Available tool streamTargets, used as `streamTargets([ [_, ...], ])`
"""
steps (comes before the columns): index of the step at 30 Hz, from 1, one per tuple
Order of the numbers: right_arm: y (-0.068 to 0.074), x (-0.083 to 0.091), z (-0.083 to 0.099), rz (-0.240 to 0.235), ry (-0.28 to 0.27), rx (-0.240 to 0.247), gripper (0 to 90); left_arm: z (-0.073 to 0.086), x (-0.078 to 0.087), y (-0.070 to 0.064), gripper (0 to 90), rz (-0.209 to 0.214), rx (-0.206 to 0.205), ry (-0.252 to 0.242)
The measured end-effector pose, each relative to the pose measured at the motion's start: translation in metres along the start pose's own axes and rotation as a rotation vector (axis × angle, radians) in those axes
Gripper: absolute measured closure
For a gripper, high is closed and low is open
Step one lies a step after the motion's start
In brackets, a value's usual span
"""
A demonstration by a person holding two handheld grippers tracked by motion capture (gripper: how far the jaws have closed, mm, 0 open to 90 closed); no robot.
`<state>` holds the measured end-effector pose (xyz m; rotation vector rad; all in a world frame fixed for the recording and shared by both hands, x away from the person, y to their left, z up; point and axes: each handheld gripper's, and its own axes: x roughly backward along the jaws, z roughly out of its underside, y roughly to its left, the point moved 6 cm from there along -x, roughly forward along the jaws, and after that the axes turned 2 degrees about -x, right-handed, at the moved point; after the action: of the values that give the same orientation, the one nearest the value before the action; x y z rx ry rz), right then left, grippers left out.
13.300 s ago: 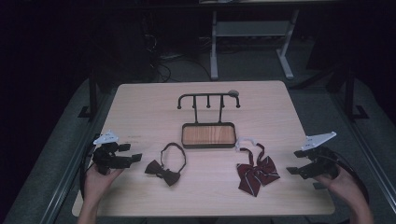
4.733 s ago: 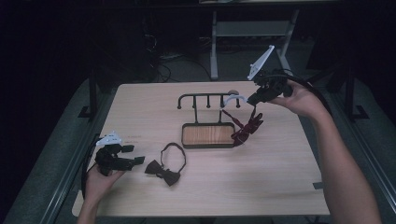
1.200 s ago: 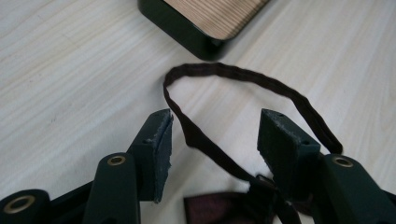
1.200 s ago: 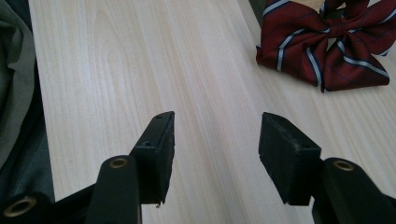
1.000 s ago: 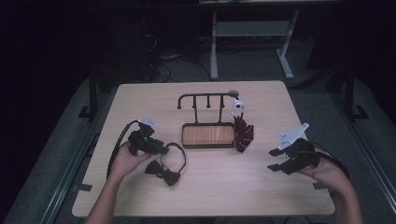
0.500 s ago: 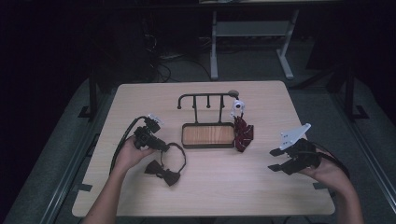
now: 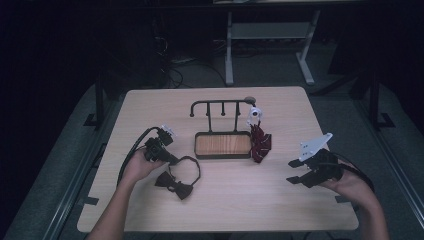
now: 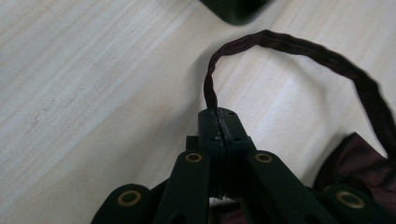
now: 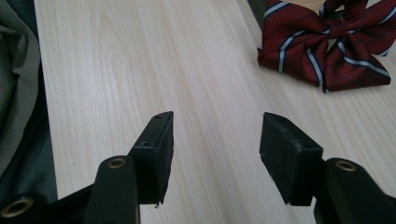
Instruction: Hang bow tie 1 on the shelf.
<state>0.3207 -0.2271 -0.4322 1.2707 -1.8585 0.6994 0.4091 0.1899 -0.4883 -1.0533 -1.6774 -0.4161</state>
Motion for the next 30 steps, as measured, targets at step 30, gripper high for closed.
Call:
streamTargets([
  [30, 0.001, -0.003, 0.000, 0.002, -0.001, -0.004, 43.1, -0.003, 0.060, -0.042, 89.4, 0.023, -0.122, -0.070],
])
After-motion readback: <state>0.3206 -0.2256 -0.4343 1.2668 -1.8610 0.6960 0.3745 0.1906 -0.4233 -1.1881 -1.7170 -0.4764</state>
